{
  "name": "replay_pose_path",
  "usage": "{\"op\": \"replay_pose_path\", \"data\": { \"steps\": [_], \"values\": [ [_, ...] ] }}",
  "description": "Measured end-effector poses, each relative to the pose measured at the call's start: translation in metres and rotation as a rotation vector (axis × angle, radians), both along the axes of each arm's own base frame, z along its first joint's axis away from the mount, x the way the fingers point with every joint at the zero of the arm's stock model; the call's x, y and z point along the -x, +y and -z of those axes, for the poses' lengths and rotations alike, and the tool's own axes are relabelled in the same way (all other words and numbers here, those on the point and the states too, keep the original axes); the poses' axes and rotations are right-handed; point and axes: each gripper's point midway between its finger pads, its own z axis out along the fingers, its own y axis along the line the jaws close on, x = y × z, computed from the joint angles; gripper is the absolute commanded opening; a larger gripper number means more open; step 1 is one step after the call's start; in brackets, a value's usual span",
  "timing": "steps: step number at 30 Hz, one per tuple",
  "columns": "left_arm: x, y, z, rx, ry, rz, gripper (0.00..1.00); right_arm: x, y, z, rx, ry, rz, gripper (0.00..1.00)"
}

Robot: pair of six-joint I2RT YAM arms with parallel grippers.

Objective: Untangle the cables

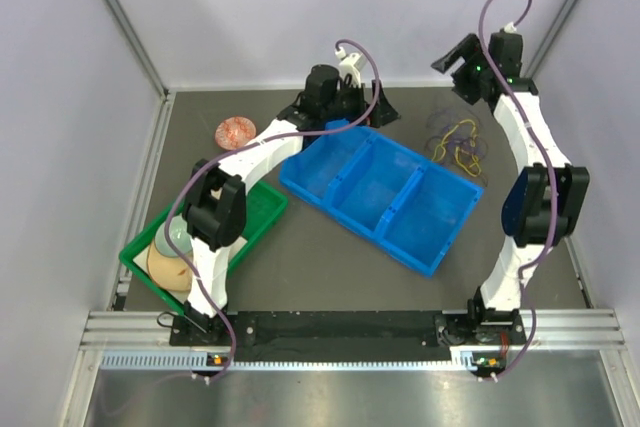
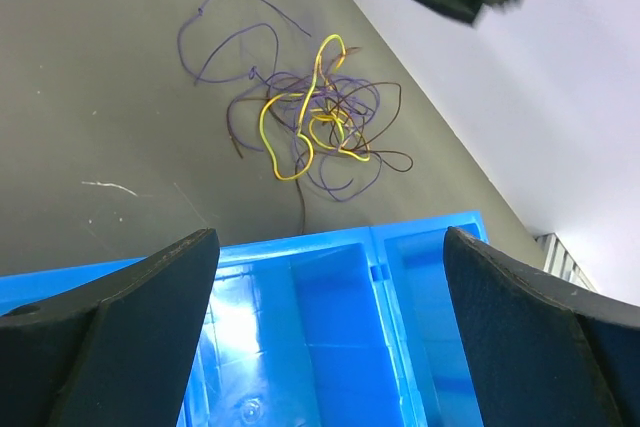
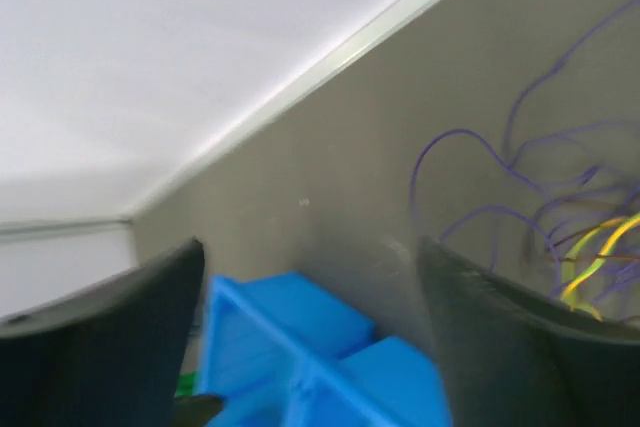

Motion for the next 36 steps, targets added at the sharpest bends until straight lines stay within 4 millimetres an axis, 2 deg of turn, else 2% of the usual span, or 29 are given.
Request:
{"op": "replay_pose_path", "data": {
  "steps": [4, 7, 10, 11, 13, 15, 18, 24, 25, 26, 34, 35, 36],
  "values": [
    [0.001, 0.0, 0.003, -0.01, -0.004, 0.001, 0.99, -0.025, -0.014, 0.002, 0.117, 0.013, 0.012, 0.99],
    [0.001, 0.002, 0.01, -0.032, 0.005, -0.005, 0.99, -0.018, -0.026, 0.017, 0.203, 0.07, 0.019, 0.96],
    [-0.001, 0.005, 0.015, -0.055, 0.004, -0.018, 0.99, -0.01, -0.042, 0.032, 0.302, 0.111, 0.05, 0.81],
    [-0.001, 0.006, 0.016, -0.063, 0.005, -0.022, 0.99, -0.004, -0.049, 0.041, 0.335, 0.136, 0.061, 0.74],
    [-0.003, 0.008, 0.02, -0.082, 0.002, -0.037, 0.99, 0.007, -0.057, 0.056, 0.383, 0.181, 0.073, 0.67],
    [-0.005, 0.012, 0.023, -0.104, 0.003, -0.055, 0.99, 0.018, -0.063, 0.074, 0.421, 0.235, 0.071, 0.66],
    [-0.006, 0.017, 0.022, -0.126, -0.004, -0.074, 0.99, 0.03, -0.068, 0.098, 0.453, 0.296, 0.065, 0.67],
    [-0.007, 0.021, 0.013, -0.132, -0.033, -0.095, 0.99, 0.05, -0.067, 0.135, 0.455, 0.385, 0.04, 0.54],
    [-0.008, 0.022, 0.012, -0.132, -0.035, -0.097, 0.99, 0.052, -0.066, 0.138, 0.449, 0.391, 0.036, 0.47],
    [-0.008, 0.022, 0.011, -0.132, -0.035, -0.098, 0.99, 0.051, -0.065, 0.138, 0.443, 0.39, 0.035, 0.46],
    [-0.007, 0.023, 0.016, -0.139, -0.028, -0.1, 0.99, 0.036, -0.056, 0.144, 0.397, 0.355, 0.026, 0.5],
    [-0.007, 0.023, 0.017, -0.14, -0.025, -0.1, 0.99, 0.033, -0.056, 0.146, 0.395, 0.357, 0.026, 0.48],
    [-0.006, 0.023, 0.019, -0.142, -0.023, -0.101, 0.99, 0.028, -0.056, 0.149, 0.395, 0.357, 0.026, 0.33]
  ]
}}
